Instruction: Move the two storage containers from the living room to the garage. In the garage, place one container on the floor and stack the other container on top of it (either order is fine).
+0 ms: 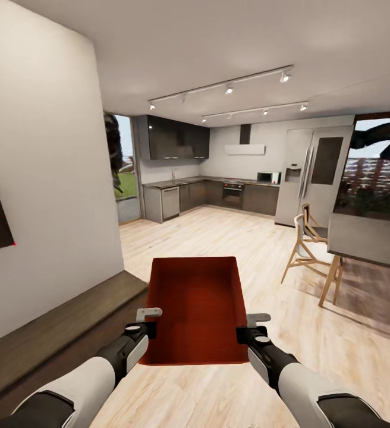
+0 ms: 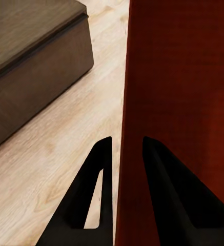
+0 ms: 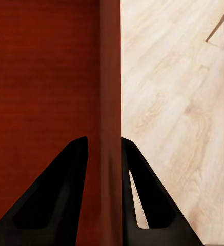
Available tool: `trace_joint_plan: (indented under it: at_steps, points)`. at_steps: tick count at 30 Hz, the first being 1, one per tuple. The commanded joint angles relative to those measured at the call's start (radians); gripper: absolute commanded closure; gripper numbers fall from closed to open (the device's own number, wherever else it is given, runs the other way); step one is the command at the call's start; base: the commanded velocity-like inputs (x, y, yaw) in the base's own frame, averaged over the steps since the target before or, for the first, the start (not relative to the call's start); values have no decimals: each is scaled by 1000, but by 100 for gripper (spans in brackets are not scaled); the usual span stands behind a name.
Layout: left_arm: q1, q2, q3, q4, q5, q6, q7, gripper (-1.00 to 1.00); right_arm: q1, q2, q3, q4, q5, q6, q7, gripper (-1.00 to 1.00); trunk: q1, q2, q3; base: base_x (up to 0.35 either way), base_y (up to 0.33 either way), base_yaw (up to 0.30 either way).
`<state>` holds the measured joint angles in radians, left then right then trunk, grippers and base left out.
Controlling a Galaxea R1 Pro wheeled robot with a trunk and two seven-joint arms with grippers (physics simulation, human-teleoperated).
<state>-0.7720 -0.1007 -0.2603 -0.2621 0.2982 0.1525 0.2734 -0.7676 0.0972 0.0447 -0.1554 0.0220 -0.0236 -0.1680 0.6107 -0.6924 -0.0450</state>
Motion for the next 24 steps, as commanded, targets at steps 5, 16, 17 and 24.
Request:
trace_joint_plan:
  at_steps: [5, 16, 17, 24]
  points:
    - [-1, 7, 7, -6, -25, 4, 13, 100, -1, -1, -8, 5, -2, -2, -6, 100, 0, -2, -2, 0, 0, -294]
    - [-1, 7, 7, -6, -25, 4, 13, 100, -1, -1, -8, 5, -2, -2, -5, 100, 0, -2, -2, 0, 0, -294]
    - [-1, 7, 7, -6, -25, 4, 13, 100, -1, -1, -8, 5, -2, -2, -6, 100, 0, -2, -2, 0, 0, -294]
    - [-1, 6, 6, -6, -25, 4, 13, 100, -1, 1, -8, 5, -2, -2, -5, 100, 0, -2, -2, 0, 0, -294]
